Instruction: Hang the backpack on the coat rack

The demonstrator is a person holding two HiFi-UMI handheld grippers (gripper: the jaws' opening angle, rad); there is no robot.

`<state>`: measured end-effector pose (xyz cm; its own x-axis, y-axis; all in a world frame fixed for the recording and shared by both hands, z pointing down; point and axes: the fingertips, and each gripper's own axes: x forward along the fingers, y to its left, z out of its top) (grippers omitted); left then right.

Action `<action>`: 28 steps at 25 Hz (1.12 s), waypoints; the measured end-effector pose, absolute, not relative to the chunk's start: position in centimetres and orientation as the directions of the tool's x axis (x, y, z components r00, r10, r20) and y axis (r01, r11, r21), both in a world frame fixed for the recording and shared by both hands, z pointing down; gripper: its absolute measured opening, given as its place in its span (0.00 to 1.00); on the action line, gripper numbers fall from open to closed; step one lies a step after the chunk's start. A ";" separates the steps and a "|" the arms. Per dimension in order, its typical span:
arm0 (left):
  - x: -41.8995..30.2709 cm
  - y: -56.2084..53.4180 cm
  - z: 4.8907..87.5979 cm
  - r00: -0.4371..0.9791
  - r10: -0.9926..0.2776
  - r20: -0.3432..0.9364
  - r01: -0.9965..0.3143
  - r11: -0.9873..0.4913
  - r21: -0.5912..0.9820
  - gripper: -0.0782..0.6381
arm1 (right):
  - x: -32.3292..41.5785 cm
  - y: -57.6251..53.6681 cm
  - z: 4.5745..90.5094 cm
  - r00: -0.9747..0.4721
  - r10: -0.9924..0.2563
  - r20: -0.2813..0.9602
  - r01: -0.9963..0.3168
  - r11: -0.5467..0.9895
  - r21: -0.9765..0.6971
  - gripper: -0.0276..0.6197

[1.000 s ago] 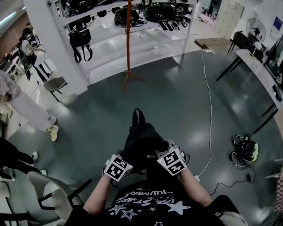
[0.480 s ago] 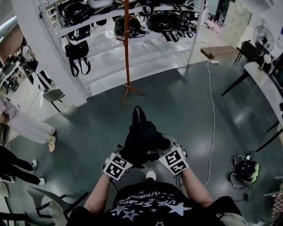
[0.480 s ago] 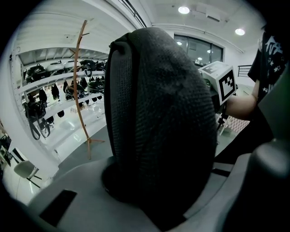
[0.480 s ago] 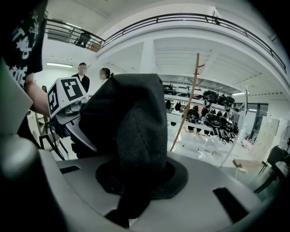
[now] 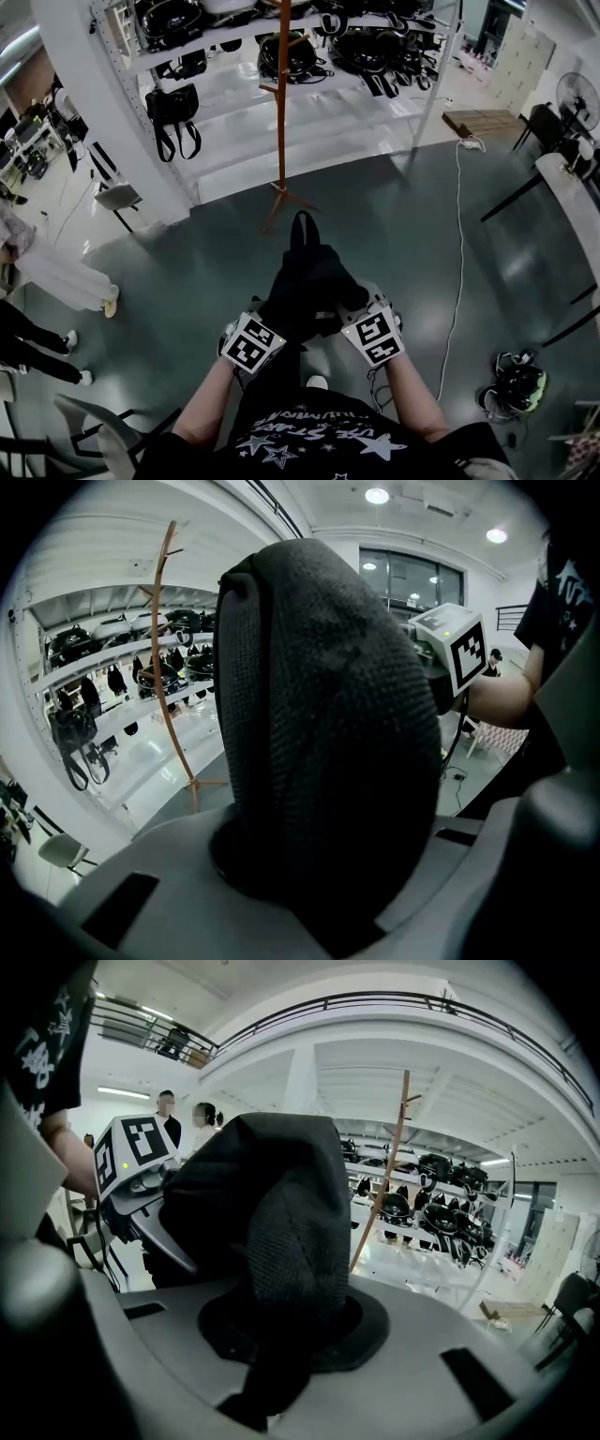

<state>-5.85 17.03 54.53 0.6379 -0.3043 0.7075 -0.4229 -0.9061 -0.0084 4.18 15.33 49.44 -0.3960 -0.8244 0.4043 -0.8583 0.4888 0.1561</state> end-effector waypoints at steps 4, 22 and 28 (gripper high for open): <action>-5.1 12.5 55.0 0.647 -0.278 0.710 -0.389 -0.921 -0.006 0.23 | 5.0 11.1 49.9 -0.370 -0.832 0.413 -0.872 0.464 0.156 0.16; -4.0 -11.3 53.7 0.726 -0.209 0.655 -0.301 -0.953 0.028 0.23 | 5.7 -11.9 47.6 -0.251 -0.857 0.450 -0.897 0.381 0.224 0.16; -4.5 -16.9 53.1 0.726 -0.209 0.655 -0.272 -0.962 -0.006 0.23 | 5.3 -16.9 47.2 -0.236 -0.865 0.444 -0.900 0.367 0.236 0.16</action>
<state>-4.50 -16.92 53.05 0.7260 -0.2092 0.6552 -0.2715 -0.9624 -0.0064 5.26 -16.91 47.17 -0.2360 -0.8645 0.4438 -0.9000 0.3666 0.2356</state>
